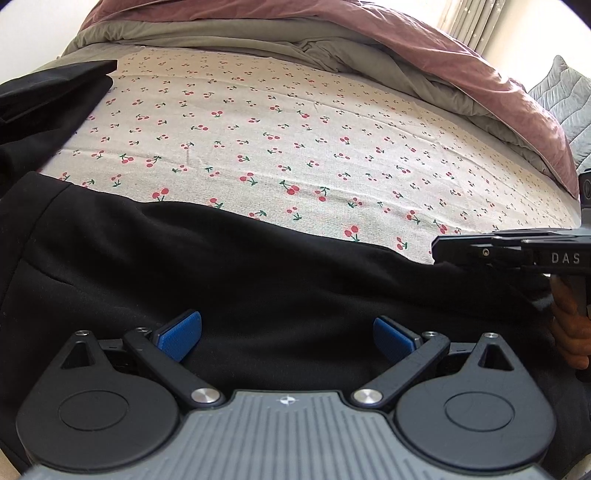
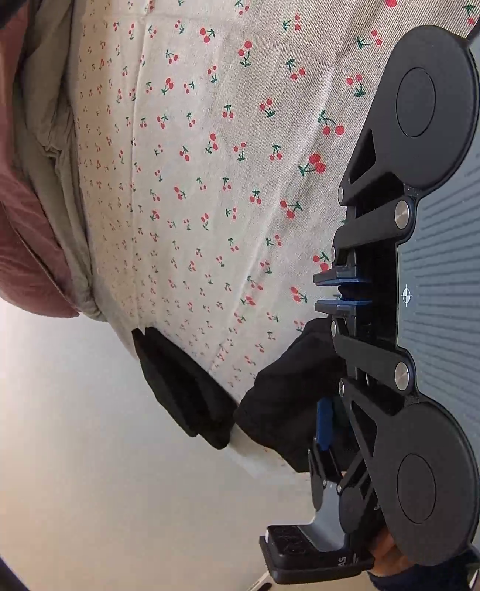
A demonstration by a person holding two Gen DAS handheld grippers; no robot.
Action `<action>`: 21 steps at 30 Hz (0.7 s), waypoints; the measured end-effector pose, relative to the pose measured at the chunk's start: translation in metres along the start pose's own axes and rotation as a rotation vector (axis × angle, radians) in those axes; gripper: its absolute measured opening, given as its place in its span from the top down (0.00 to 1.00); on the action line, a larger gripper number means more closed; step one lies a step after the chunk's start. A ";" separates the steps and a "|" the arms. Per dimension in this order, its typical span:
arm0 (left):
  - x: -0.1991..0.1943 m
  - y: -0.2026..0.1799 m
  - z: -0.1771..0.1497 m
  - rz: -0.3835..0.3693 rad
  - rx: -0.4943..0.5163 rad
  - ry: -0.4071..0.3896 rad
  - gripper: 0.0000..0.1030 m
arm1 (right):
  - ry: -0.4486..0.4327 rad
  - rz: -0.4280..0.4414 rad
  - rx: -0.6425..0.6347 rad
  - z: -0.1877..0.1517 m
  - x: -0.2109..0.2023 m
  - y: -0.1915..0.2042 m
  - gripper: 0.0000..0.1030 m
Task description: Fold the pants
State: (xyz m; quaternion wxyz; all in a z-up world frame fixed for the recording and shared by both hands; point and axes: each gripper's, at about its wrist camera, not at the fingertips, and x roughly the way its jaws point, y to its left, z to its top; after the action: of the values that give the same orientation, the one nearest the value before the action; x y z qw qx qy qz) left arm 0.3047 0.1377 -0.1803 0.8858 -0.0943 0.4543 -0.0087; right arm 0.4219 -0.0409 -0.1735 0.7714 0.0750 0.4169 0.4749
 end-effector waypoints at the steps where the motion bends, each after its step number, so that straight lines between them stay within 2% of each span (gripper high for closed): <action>1: 0.000 0.000 0.000 0.001 -0.002 0.000 0.08 | 0.006 0.001 -0.020 -0.003 -0.002 0.005 0.89; 6: 0.001 -0.002 0.000 0.009 0.000 0.000 0.08 | 0.038 -0.080 -0.190 -0.018 -0.007 0.034 0.89; 12: 0.001 -0.002 -0.001 0.011 0.009 -0.001 0.08 | 0.086 -0.178 -0.400 -0.031 -0.006 0.065 0.75; 17: 0.001 -0.002 -0.001 0.012 0.015 0.000 0.08 | 0.083 -0.261 -0.492 -0.041 -0.005 0.076 0.74; 18: 0.001 -0.002 -0.001 0.011 0.015 -0.001 0.08 | 0.078 -0.279 -0.507 -0.041 -0.004 0.078 0.71; 20: 0.001 -0.002 -0.001 0.012 0.016 -0.001 0.08 | 0.054 -0.334 -0.554 -0.044 -0.001 0.083 0.56; 21: 0.001 -0.003 -0.001 0.013 0.017 -0.001 0.07 | 0.039 -0.357 -0.575 -0.046 0.003 0.084 0.45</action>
State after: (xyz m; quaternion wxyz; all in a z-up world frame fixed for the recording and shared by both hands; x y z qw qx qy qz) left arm 0.3049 0.1349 -0.1816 0.8868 -0.0840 0.4545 -0.0068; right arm 0.3336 -0.0065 -0.1612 0.8236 -0.2290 0.2873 0.4320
